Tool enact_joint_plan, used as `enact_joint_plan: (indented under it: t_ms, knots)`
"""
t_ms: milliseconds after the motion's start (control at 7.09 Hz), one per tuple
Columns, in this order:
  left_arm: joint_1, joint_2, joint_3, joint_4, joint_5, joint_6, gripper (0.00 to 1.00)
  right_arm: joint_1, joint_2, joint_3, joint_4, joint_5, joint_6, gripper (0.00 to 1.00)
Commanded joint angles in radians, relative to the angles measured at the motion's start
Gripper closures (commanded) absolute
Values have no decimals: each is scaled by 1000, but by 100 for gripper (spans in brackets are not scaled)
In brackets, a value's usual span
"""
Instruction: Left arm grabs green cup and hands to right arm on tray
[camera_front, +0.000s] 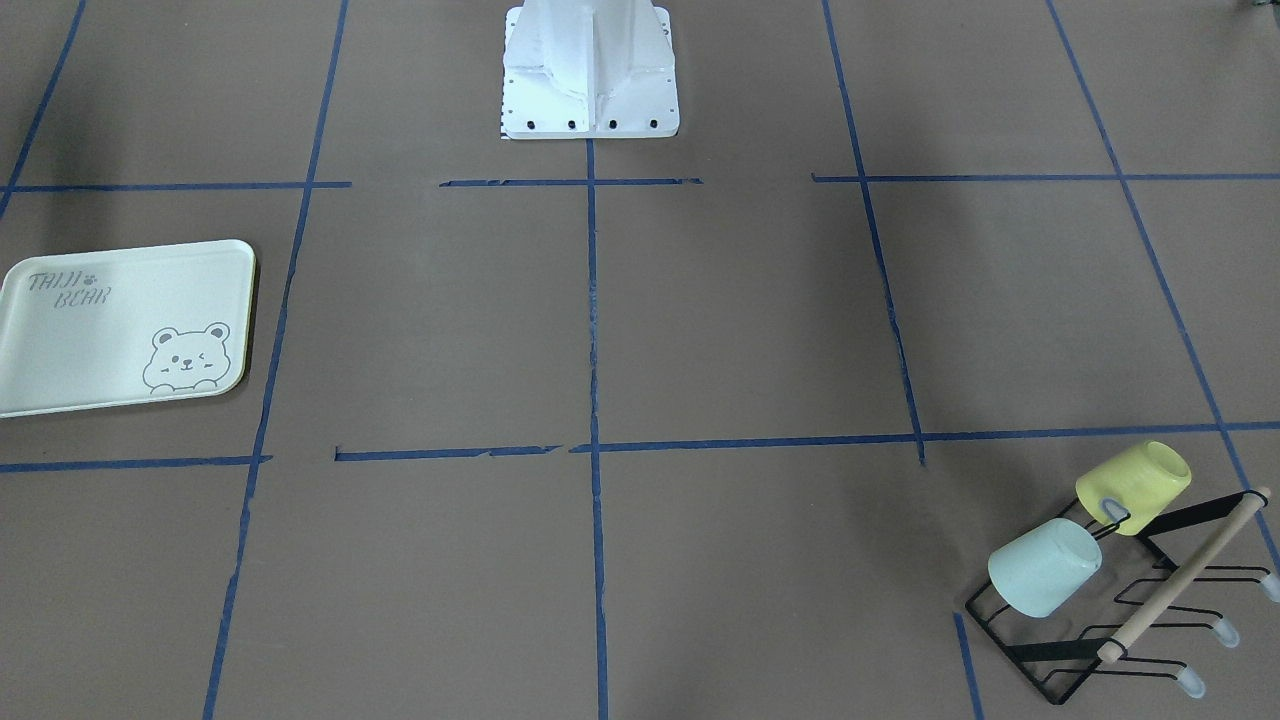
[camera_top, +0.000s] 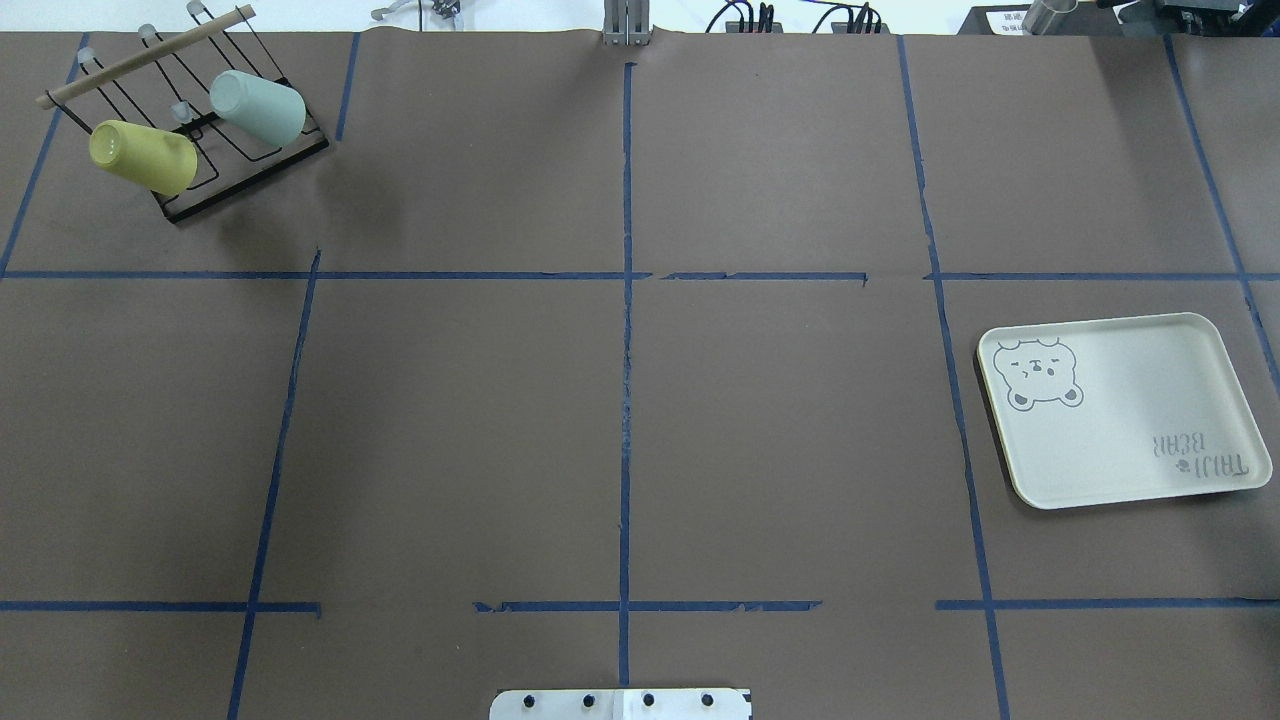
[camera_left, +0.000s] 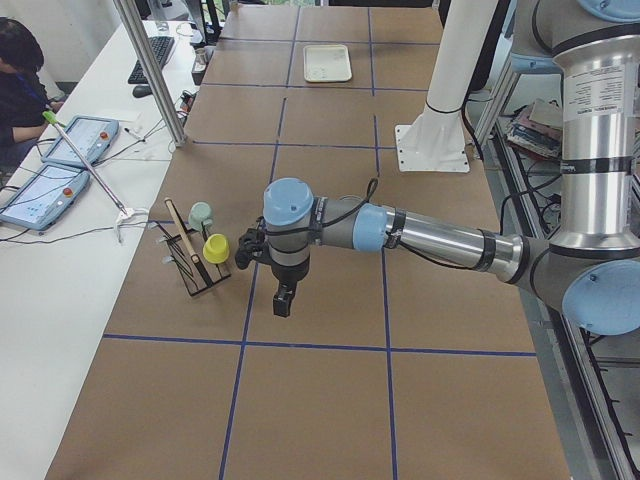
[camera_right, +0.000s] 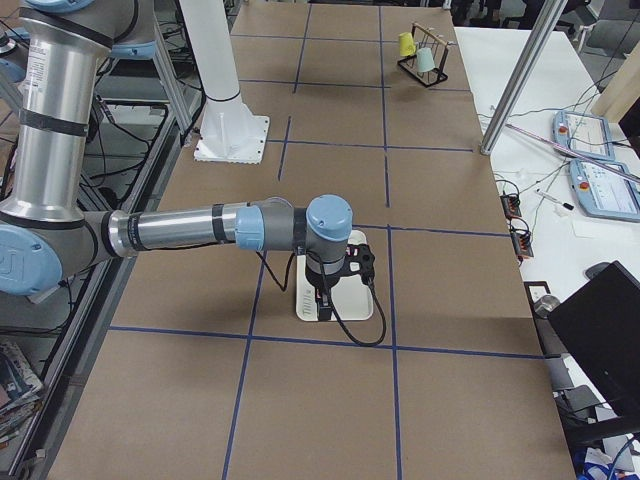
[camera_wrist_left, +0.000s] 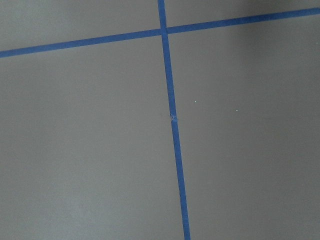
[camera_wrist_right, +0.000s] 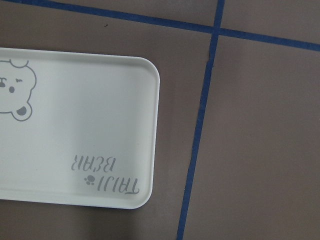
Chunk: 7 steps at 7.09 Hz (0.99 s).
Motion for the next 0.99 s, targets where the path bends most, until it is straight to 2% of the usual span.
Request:
enact_joint_plan:
  t_ms: [0, 141, 423, 705, 846]
  knots:
    - [10, -130, 72, -125, -9, -1, 0, 0, 6, 0, 0, 0, 0, 0]
    - [16, -162, 109, -179, -9, -2, 0, 0, 6, 3, 0, 0, 0, 0]
    - [39, -311, 214, -245, -9, -12, 0, 0, 8, 3, 0, 1, 1, 0]
    - [245, -383, 246, -384, 23, -228, 0, 0, 8, 2, 0, 3, 3, 0]
    - [280, -458, 281, -398, 72, -327, 0, 0, 6, 2, 0, 3, 3, 0]
